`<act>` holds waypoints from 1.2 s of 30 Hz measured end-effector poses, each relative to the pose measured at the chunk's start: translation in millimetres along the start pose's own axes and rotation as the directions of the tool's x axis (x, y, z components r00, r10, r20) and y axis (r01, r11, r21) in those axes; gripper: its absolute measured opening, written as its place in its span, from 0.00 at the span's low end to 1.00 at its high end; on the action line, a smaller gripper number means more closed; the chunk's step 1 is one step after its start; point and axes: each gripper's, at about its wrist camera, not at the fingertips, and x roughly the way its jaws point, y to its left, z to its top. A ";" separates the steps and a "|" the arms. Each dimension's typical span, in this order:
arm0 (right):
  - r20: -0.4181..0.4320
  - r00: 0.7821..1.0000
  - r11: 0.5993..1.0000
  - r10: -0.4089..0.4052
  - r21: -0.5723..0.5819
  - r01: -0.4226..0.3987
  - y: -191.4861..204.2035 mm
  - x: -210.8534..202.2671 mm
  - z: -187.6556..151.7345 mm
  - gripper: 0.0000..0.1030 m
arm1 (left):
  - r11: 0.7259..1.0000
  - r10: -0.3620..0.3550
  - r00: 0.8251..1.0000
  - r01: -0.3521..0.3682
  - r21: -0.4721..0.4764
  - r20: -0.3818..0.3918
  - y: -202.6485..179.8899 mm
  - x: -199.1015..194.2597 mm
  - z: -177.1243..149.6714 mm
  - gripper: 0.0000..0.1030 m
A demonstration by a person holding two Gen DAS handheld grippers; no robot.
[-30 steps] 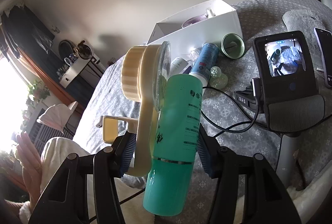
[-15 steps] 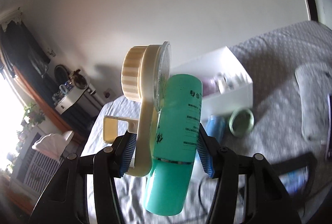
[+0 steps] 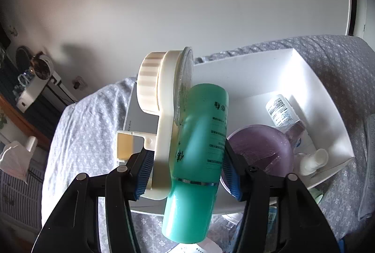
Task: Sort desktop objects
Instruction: 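Carry the teal bottle over the white box and open the left tool, then withdraw the left tool from the box back toward the remaining objects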
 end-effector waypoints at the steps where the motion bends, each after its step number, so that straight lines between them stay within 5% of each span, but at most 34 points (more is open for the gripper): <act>1: 0.000 1.000 1.000 0.000 0.000 0.000 -0.1 0.0 0.0 1.00 | 1.000 -0.019 1.000 0.018 -0.017 -0.015 2.2 5.7 -1.3 0.51; 12: 0.000 1.000 1.000 0.000 0.000 0.000 0.0 0.0 0.0 1.00 | 0.983 -0.116 0.993 0.112 -0.149 -0.018 21.2 17.2 -6.7 0.55; 13: 0.000 1.000 1.000 0.000 0.000 0.000 -0.1 0.0 0.0 1.00 | 0.982 -0.118 0.993 0.114 -0.152 -0.012 24.2 16.7 -5.9 0.57; 16: 0.000 1.000 1.000 0.000 0.000 0.000 -0.2 -0.1 0.0 1.00 | 0.972 -0.143 0.989 0.145 -0.183 0.023 29.6 11.4 -5.9 0.82; 21: 0.000 1.000 1.000 0.000 0.000 0.000 0.0 -0.1 0.0 1.00 | 0.952 -0.178 0.982 0.189 -0.240 0.067 38.5 -6.2 -15.2 0.84; 29: 0.000 1.000 1.000 0.000 0.000 0.000 -0.2 -0.1 0.0 1.00 | 0.967 -0.044 0.992 0.072 -0.245 0.120 29.5 -73.1 -83.8 0.84; 36: 0.000 1.000 1.000 0.000 0.000 0.000 0.0 0.0 -0.1 1.00 | 0.972 0.043 0.998 -0.033 -0.232 0.041 12.7 -110.8 -169.3 0.84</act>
